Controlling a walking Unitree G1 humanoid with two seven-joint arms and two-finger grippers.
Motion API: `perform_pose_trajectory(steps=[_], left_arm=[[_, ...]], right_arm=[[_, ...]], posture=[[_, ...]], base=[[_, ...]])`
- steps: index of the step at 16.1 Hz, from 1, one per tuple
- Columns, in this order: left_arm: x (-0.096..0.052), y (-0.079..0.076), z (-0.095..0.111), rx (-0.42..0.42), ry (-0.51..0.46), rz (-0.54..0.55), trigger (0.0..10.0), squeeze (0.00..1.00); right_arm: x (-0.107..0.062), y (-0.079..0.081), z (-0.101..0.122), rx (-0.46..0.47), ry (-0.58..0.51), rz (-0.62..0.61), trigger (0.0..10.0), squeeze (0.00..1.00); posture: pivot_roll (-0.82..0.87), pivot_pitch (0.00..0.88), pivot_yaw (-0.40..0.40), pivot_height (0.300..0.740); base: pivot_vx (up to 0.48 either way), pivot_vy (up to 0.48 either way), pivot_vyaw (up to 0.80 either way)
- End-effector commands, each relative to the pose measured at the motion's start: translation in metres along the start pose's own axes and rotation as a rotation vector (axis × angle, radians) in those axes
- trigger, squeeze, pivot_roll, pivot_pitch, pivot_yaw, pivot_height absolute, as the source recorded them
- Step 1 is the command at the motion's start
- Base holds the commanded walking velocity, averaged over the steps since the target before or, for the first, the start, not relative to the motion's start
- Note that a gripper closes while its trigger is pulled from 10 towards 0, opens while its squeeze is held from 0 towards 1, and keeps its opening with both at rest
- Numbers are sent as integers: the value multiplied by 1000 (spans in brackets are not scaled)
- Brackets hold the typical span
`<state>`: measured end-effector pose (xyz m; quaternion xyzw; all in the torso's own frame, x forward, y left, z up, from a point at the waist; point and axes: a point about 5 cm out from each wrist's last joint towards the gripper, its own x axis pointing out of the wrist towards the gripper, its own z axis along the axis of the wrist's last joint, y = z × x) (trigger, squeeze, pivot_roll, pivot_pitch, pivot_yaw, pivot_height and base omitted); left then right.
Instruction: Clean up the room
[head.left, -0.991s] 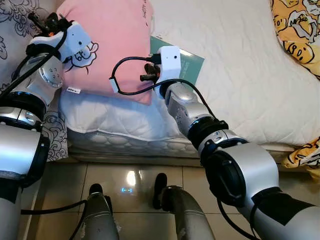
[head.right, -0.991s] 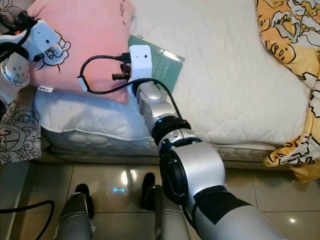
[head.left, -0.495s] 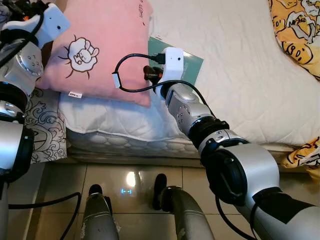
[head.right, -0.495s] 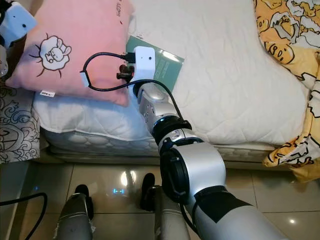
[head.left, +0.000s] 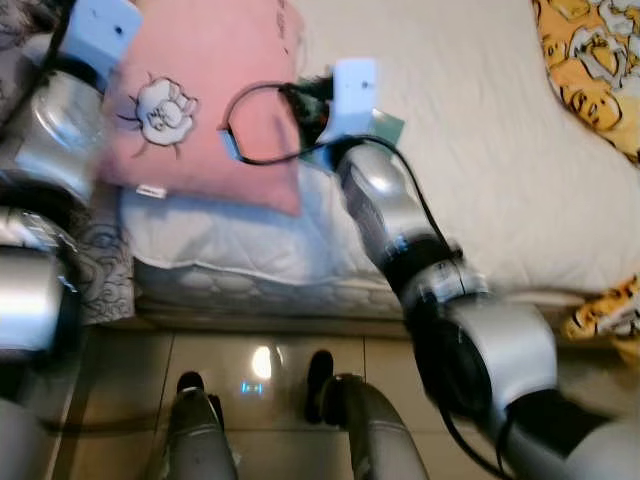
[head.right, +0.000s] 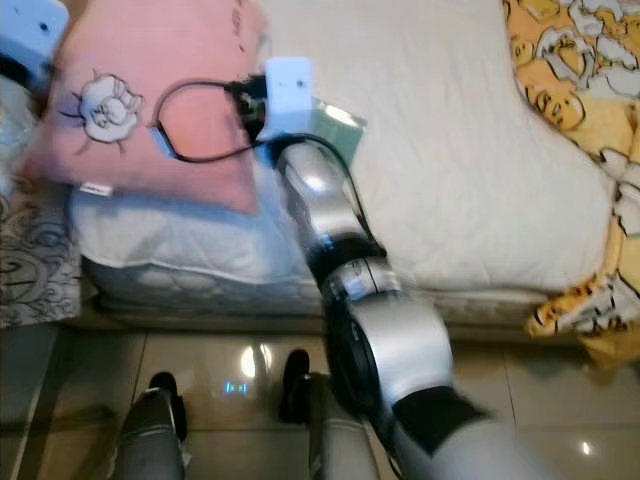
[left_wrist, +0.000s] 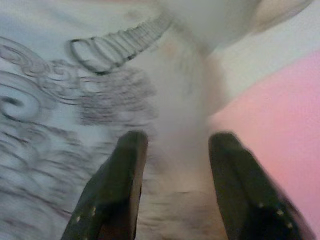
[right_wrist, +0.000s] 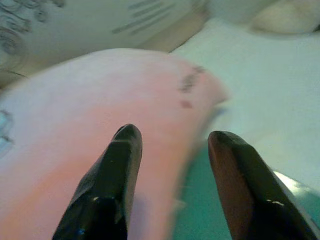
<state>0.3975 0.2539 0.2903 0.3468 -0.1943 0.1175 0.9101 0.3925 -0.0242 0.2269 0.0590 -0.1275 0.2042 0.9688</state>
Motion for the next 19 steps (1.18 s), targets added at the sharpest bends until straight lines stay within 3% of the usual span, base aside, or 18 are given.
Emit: perform_pose_trajectory(steps=[1, 2, 3, 4, 5, 7, 9, 14, 15, 17, 19], left_arm=[[-11, -12, -5, -129, -11, -38, 10000, 1000], [-38, -36, -11, -267, -9, -106, 10000, 1000], [-53, -50, -12, -323, -14, -144, 10000, 812], [-68, -63, -11, -357, -24, -172, 10000, 0], [-73, -68, -10, -371, -29, -179, 10000, 0], [-79, -79, -14, -434, 5, -170, 10000, 0], [-84, -85, -17, -431, 22, -222, 10000, 0], [-106, -92, -37, -435, 171, -289, 10000, 0], [-107, -93, -34, -468, 154, -290, 10000, 0], [-105, -97, -21, -441, 79, -305, 10000, 0], [-103, -93, -20, -458, 88, -295, 10000, 0]], right_arm=[[-16, -25, -8, -75, -19, -91, 10000, 1000], [-41, -51, -16, -158, -39, -175, 10000, 1000], [-55, -62, -24, -210, -31, -212, 10000, 1000], [-69, -73, -42, -217, 46, -278, 10000, 737], [-77, -78, -50, -220, 73, -309, 10000, 0], [-94, -70, -66, -226, 106, -307, 10000, 0], [-98, -60, -75, -215, 130, -270, 10000, 0], [-112, -56, -85, -191, 157, -260, 10000, 0], [-113, -56, -85, -191, 159, -259, 10000, 0], [-109, -51, -83, -194, 151, -238, 10000, 0], [-107, -49, -84, -189, 165, -229, 10000, 0]], posture=[[11, 189, -181, 740], [13, 135, -161, 740], [13, 120, -152, 740], [11, 93, -141, 740], [9, 92, -140, 740], [-8, 83, -123, 740], [-15, 80, -108, 740], [-17, 58, -94, 740], [-17, 53, -89, 740], [-7, 43, -88, 740], [-5, 37, -89, 740]], base=[[0, 0, 0], [0, 0, 0], [0, 0, 0], [0, -469, 0], [0, -424, 0], [253, -405, 0], [270, -394, 0], [166, -234, 0], [0, 0, 0], [208, 0, 0], [420, 0, -400]])
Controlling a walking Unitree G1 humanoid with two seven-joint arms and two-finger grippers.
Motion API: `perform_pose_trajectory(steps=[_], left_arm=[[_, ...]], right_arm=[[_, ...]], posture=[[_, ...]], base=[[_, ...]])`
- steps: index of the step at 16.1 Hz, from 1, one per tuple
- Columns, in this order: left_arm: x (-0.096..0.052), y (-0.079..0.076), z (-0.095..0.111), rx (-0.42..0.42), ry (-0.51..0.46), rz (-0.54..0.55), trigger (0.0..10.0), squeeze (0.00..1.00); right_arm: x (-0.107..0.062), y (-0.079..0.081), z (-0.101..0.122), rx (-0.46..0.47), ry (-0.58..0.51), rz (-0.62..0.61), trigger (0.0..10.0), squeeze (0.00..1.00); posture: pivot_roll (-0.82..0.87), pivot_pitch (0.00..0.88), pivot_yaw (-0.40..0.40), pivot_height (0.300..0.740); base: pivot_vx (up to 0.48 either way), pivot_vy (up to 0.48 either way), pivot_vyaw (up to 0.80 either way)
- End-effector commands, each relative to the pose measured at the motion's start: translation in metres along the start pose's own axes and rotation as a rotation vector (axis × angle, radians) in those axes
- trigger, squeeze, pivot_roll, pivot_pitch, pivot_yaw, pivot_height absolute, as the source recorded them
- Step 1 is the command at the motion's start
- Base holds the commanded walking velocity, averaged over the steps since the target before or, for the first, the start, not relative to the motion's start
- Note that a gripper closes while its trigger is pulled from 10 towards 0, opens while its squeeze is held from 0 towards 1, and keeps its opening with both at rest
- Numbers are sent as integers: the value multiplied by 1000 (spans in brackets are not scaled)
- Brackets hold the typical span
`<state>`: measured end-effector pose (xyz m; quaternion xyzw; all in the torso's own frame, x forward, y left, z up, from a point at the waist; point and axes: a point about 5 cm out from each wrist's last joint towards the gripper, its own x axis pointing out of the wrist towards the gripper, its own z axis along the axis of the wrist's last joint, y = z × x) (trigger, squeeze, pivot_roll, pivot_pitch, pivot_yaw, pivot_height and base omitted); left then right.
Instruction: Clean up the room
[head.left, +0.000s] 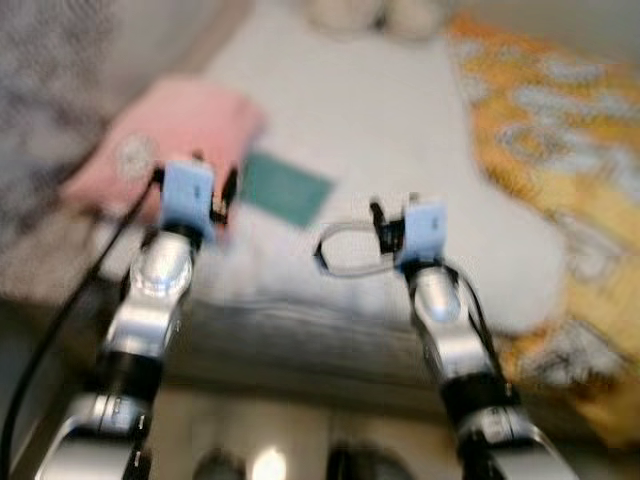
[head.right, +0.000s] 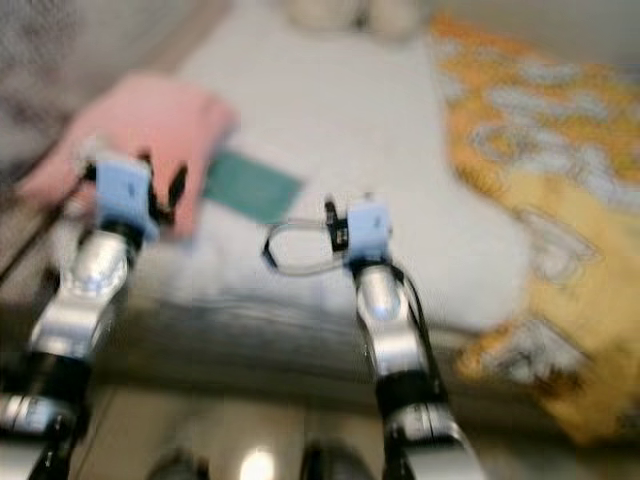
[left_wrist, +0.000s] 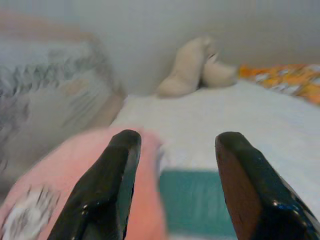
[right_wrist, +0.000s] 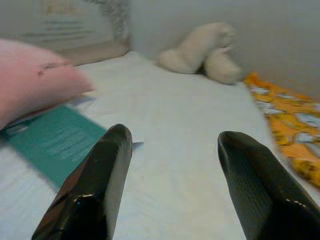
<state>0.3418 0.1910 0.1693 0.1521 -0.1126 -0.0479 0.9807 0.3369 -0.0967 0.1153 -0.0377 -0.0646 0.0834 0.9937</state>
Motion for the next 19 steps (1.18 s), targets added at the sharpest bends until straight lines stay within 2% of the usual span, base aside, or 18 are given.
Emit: perform_pose_trajectory(steps=[1, 5, 10, 13, 14, 16, 19], left_arm=[[2, 5, 7, -3, -18, 8, 10000, 0], [5, 20, 4, 40, 17, 60, 10000, 0], [16, 41, -1, 43, 88, 180, 10000, 0], [17, 49, -4, 30, 113, 208, 10000, 0], [19, 52, -6, 51, 129, 218, 10000, 0], [21, 51, -5, 94, 139, 191, 10000, 0], [24, 49, -5, 95, 148, 184, 10000, 0]], right_arm=[[1, 1, -1, 8, 14, 1, 10000, 0], [4, 2, 1, 2, 7, 8, 10000, 0], [3, 6, 0, 4, 21, 30, 10000, 0], [1, 7, -2, 1, 21, 43, 10000, 0], [1, 7, -2, -1, 23, 46, 10000, 0], [0, 9, -1, 2, 17, 60, 10000, 0], [-1, 10, -1, 6, 13, 71, 10000, 0]], posture=[[-5, 37, -89, 740], [-2, 34, -92, 740], [-15, 50, -92, 740], [-22, 59, -91, 740], [-24, 61, -94, 740], [-27, 69, -92, 740], [-31, 73, -91, 740]], base=[[435, 0, -800], [438, 0, -705], [466, 0, 0], [460, 0, 0], [304, 375, 0], [285, 386, 0], [387, 127, 0]])
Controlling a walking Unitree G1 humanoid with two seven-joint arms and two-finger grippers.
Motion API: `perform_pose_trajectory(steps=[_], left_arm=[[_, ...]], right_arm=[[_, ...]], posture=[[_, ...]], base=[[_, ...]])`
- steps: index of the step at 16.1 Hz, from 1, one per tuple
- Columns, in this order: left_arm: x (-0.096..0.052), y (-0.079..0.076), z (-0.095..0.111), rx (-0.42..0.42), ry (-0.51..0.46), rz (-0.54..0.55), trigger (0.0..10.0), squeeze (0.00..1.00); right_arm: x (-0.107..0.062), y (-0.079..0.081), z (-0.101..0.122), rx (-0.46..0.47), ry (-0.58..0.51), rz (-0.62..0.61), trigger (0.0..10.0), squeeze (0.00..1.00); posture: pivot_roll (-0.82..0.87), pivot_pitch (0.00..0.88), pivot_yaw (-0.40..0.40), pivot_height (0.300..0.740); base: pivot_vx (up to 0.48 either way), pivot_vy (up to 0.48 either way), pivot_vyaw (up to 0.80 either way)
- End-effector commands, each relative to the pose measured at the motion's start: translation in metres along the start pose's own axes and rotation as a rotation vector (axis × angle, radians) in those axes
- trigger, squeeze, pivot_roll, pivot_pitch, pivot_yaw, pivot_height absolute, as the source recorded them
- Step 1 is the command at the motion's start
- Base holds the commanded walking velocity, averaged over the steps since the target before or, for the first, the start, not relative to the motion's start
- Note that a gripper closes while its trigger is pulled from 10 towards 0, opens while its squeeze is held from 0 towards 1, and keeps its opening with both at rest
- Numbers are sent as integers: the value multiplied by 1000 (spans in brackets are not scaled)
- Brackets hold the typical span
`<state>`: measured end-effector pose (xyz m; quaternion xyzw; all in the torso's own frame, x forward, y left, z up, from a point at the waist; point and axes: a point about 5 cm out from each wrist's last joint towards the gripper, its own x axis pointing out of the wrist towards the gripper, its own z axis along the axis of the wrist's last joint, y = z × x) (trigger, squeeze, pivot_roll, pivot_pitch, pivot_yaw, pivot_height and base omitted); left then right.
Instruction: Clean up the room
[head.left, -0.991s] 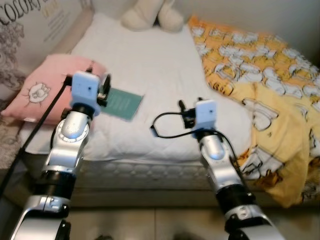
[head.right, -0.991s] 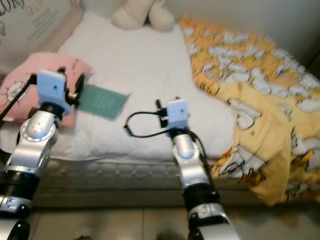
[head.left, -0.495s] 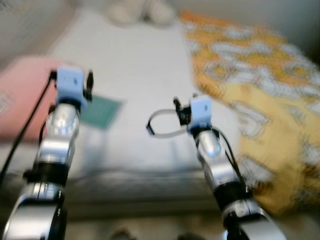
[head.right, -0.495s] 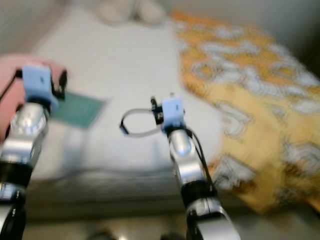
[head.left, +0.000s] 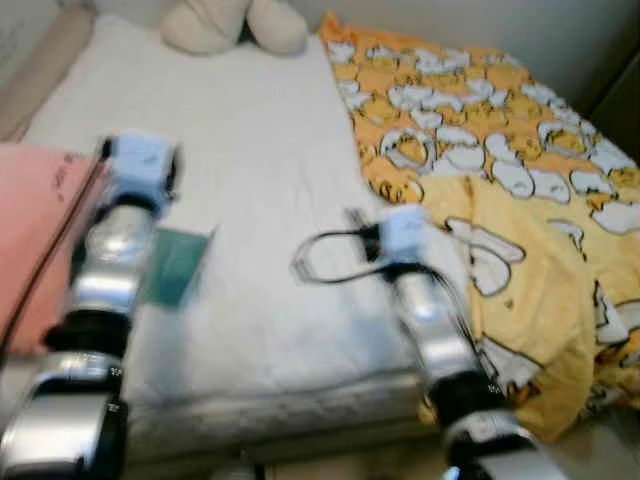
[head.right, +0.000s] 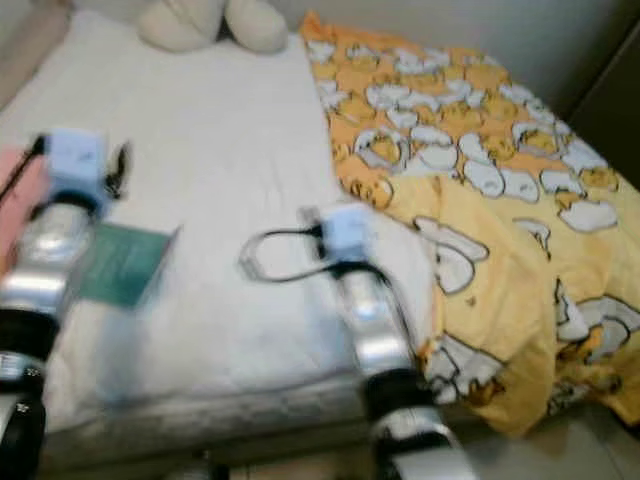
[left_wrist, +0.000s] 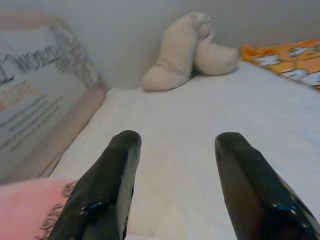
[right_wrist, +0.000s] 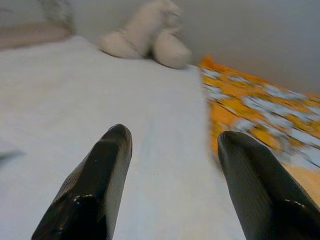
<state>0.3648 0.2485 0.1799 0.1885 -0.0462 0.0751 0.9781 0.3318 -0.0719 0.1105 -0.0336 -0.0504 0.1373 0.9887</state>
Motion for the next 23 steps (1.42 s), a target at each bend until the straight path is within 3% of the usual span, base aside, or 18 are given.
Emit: perform_pose_trajectory(steps=[1, 5, 7, 9, 12, 15, 17, 20, 21, 23], left_arm=[[4, -11, 8, 0, -21, -29, 10000, 0], [11, -22, 13, 75, -25, -102, 10000, 0], [18, -36, 12, 91, 30, -166, 10000, 0], [18, -60, -4, 95, 148, -249, 10000, 0], [16, -67, -15, 109, 210, -218, 10000, 0], [11, -54, -31, 112, 279, -130, 10000, 0], [9, -20, -39, 160, 281, 55, 10000, 0], [-1, 7, -58, 189, 383, 146, 10000, 0], [-4, 17, -63, 263, 416, 196, 10000, 0], [-8, 24, -68, 185, 448, 231, 10000, 0]], right_arm=[[-2, -15, 1, -10, -9, -36, 10000, 0], [-9, -16, -3, 0, 9, -39, 10000, 0], [-18, -20, -10, 6, 38, -59, 10000, 0], [-32, -24, -18, -6, 71, -63, 10000, 0], [-51, -29, -24, -17, 107, -80, 10000, 0], [-66, -33, -26, -27, 137, -95, 10000, 0], [-72, -39, -24, -39, 153, -108, 10000, 0], [-77, -37, -26, -48, 185, -85, 10000, 0], [-77, -35, -27, -50, 189, -73, 10000, 0], [-78, -32, -27, -47, 202, -56, 10000, 0]], posture=[[-34, 73, -89, 740], [-38, 94, -90, 740], [-50, 130, -97, 740], [-80, 175, -96, 740], [-130, 235, -98, 740], [-172, 263, -93, 740], [-183, 272, -96, 740], [-173, 281, -112, 740], [-171, 282, -117, 740], [-165, 280, -126, 740]], base=[[442, 0, 0], [222, 0, 0], [0, 0, 0], [0, 0, 0], [0, 0, 0], [0, 0, 0], [0, 0, 0], [0, 0, 0], [0, 0, 0], [0, 0, 0]])
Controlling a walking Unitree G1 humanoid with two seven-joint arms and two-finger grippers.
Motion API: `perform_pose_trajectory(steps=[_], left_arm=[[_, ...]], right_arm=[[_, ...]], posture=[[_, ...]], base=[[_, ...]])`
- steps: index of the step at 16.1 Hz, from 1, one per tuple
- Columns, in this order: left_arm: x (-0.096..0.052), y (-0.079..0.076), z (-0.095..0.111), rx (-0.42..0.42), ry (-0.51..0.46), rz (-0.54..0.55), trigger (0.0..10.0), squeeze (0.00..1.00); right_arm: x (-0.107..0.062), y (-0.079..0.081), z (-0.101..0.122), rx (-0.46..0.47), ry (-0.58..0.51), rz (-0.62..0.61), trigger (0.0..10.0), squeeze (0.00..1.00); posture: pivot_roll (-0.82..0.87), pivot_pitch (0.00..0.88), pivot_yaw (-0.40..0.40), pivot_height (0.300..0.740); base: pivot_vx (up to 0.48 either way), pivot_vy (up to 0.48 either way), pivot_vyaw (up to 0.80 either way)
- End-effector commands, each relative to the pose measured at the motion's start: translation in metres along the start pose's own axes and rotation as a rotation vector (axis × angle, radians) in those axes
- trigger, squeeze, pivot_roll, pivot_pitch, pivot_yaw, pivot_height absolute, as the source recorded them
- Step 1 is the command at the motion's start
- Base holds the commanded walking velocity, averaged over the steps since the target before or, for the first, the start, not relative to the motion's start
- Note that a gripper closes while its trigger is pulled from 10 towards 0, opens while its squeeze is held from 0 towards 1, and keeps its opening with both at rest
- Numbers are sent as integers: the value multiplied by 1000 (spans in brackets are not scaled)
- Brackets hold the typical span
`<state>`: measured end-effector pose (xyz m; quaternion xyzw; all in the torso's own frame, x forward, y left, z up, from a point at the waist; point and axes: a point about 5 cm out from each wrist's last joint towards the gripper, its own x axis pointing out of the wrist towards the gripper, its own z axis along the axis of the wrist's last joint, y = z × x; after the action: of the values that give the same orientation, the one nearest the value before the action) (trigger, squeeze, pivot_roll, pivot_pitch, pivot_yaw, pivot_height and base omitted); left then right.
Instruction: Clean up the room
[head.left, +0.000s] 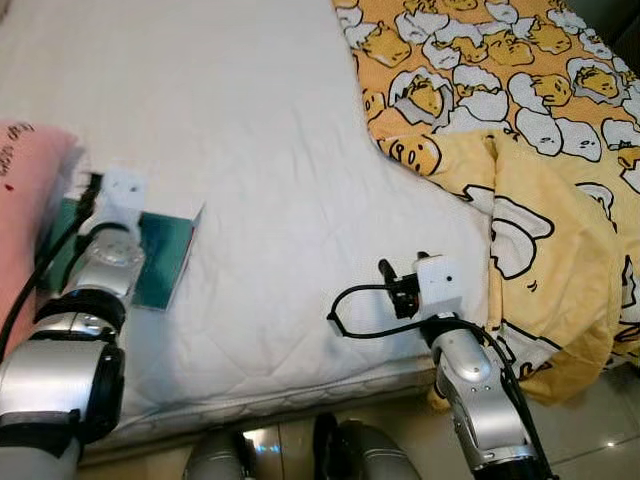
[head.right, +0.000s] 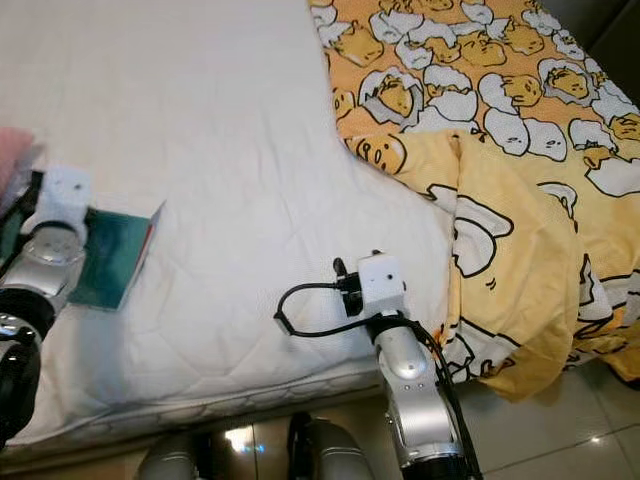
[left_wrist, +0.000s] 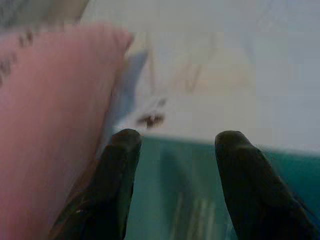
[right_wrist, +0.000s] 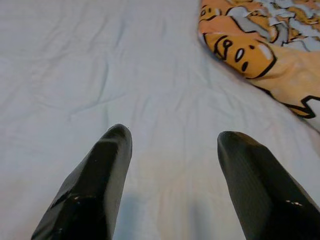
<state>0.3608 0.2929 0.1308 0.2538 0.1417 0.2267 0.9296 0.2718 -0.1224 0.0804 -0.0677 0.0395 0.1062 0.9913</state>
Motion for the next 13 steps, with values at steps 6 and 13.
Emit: perform_pose_trajectory(steps=[6, 13], left_arm=[[-24, -60, -31, -127, 107, -431, 10000, 0], [-55, -80, -51, 227, -130, -930, 10000, 0]], right_arm=[[-1, -1, -4, -5, 36, 24, 10000, 0], [0, -2, -4, -7, 42, 34, 10000, 0]], posture=[[-128, 267, -130, 740], [-126, 254, -135, 740]], base=[[0, 0, 0], [0, 0, 0]])
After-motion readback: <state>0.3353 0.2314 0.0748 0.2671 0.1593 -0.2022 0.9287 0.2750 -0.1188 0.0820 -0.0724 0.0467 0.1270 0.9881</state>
